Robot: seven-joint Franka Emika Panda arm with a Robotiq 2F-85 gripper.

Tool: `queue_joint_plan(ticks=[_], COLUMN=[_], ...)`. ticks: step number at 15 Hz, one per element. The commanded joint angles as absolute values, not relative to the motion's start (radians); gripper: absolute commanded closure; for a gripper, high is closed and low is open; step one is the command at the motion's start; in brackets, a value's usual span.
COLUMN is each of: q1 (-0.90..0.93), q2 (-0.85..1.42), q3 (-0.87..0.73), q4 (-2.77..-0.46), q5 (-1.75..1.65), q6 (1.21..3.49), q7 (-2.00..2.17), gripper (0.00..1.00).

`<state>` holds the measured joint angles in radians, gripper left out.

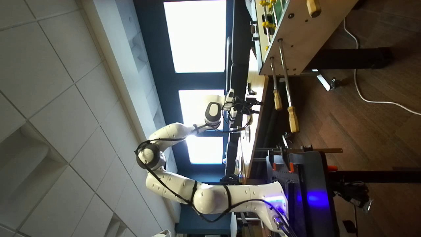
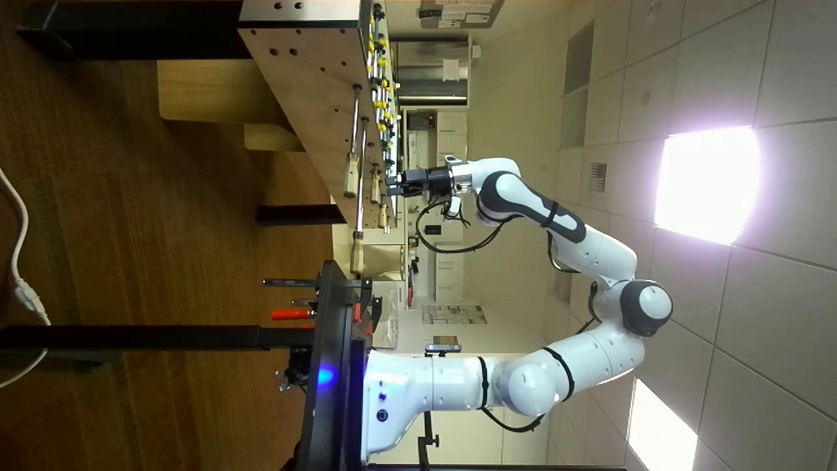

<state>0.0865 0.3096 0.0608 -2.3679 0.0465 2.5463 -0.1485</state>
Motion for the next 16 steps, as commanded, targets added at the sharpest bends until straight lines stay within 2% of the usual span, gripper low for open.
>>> queue_joint_plan(ticks=[1,16], q1=[0.077,0.091], q2=[0.332,0.487], q3=[0.06,0.05], q4=[-2.342,-2.247], q5=[0.016,-0.044], q6=[2.581,2.635], q7=[-0.119,-0.076], gripper=[0.0,0.0])
